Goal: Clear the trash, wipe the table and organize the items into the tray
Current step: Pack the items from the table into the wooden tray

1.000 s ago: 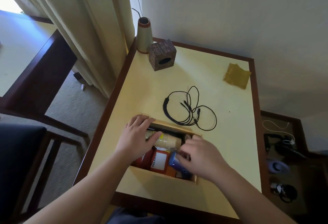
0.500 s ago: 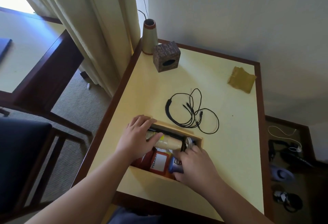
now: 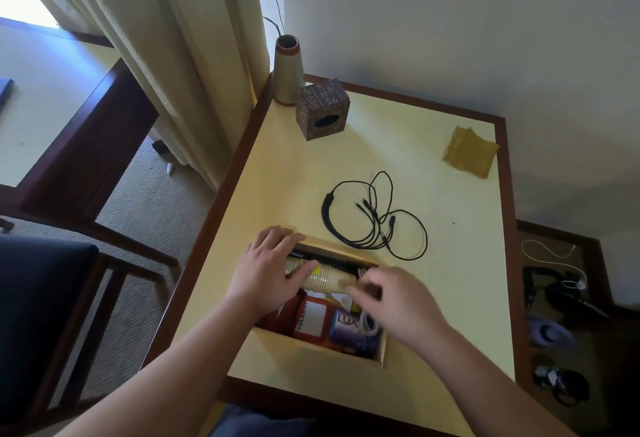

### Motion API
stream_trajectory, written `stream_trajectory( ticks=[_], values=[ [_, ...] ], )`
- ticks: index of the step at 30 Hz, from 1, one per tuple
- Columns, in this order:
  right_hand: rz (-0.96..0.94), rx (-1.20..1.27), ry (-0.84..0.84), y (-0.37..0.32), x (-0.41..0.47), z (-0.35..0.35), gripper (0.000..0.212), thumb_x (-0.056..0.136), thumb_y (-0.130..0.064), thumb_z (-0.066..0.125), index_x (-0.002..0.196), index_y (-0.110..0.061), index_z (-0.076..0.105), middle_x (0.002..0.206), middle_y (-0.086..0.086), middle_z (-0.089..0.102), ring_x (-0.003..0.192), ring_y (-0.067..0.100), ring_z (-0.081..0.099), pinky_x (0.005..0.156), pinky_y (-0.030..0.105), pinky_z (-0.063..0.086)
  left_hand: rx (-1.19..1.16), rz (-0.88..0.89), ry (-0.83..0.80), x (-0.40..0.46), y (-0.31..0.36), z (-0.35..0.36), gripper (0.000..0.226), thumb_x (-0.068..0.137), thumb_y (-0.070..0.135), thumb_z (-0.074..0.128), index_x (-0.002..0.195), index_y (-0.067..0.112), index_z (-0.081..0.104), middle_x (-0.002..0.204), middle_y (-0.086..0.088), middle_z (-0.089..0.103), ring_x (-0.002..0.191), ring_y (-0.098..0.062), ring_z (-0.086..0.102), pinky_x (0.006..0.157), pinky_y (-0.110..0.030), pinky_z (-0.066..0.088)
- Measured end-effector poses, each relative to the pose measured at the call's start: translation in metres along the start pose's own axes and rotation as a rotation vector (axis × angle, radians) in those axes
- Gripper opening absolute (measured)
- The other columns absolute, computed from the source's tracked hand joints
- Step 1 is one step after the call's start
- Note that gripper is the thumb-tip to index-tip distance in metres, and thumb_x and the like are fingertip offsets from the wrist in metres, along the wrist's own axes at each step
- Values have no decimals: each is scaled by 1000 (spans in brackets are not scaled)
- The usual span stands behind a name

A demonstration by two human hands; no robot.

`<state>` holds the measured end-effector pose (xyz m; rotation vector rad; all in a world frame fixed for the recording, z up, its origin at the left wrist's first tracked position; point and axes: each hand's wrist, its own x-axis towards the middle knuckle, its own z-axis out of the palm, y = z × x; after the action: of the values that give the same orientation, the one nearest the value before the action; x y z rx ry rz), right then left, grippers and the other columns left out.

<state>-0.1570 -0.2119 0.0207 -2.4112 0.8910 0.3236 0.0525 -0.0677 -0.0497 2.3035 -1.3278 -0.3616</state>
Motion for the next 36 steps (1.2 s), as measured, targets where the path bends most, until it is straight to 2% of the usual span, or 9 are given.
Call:
stream_trajectory(
  ticks=[3, 6, 9, 14, 17, 20, 25, 32, 36],
  values=[
    [148, 168, 239, 20, 17, -16, 28, 102, -52, 54, 87, -32, 66, 72, -11, 67, 62, 6, 64, 59, 32, 59, -6, 3, -4, 0, 1, -2, 58, 97, 69, 54, 140, 30, 59, 140, 9, 57, 143, -16, 37, 110, -43, 43],
    [251, 237, 388, 48, 40, -20, 23, 102, -42, 59, 87, -28, 69, 76, -10, 70, 64, 9, 64, 63, 35, 57, -6, -6, -18, 0, 2, -3, 60, 97, 70, 52, 141, 30, 58, 140, 9, 56, 143, -16, 36, 111, -43, 43],
    [373, 278, 276, 72, 64, -13, 10, 97, -40, 65, 97, -30, 67, 87, -9, 70, 68, 14, 66, 64, 32, 54, -2, -3, -19, 0, 2, -2, 59, 97, 69, 53, 141, 30, 59, 140, 8, 57, 143, -16, 36, 111, -43, 44],
    [497, 187, 52, 94, 86, 9, 26, 92, -38, 69, 117, -30, 63, 104, -10, 60, 101, 23, 65, 80, 34, 50, -7, -14, -19, 0, 1, -2, 58, 97, 69, 54, 140, 30, 59, 140, 9, 57, 143, -16, 37, 111, -44, 43],
    [470, 104, 51, 98, 86, 14, 6, 94, -30, 65, 97, -27, 63, 93, -6, 66, 87, 22, 64, 79, 38, 56, -3, -15, -27, 1, 1, -1, 59, 97, 69, 53, 140, 30, 58, 140, 9, 56, 143, -16, 37, 112, -43, 44],
    [452, 54, 74, 93, 88, 13, 12, 98, -32, 59, 92, -23, 63, 83, -2, 67, 77, 20, 64, 74, 40, 58, 3, -22, -36, 1, 1, -1, 59, 97, 70, 53, 141, 31, 56, 141, 10, 55, 143, -15, 35, 112, -42, 43],
    [388, 311, 276, 79, 83, -7, 10, 99, -35, 60, 89, -33, 60, 92, -7, 75, 75, 14, 72, 71, 38, 60, 3, -31, -63, 0, 2, -6, 62, 97, 73, 47, 145, 34, 53, 145, 11, 52, 146, -14, 31, 114, -43, 40],
    [154, 377, 556, 30, 49, -85, 4, 98, -33, 70, 100, -29, 71, 98, -19, 72, 86, -20, 57, 71, 5, 42, -20, -54, -137, 1, 7, -15, 68, 96, 77, 41, 153, 39, 42, 157, 15, 40, 151, -10, 19, 121, -42, 33],
    [71, 503, 559, -8, 27, -136, 20, 105, -26, 58, 124, -34, 57, 102, -17, 76, 91, -7, 70, 76, 23, 55, -64, -64, -187, 3, 10, -25, 70, 95, 77, 45, 155, 43, 39, 160, 18, 37, 152, -8, 19, 123, -41, 28]
  ],
)
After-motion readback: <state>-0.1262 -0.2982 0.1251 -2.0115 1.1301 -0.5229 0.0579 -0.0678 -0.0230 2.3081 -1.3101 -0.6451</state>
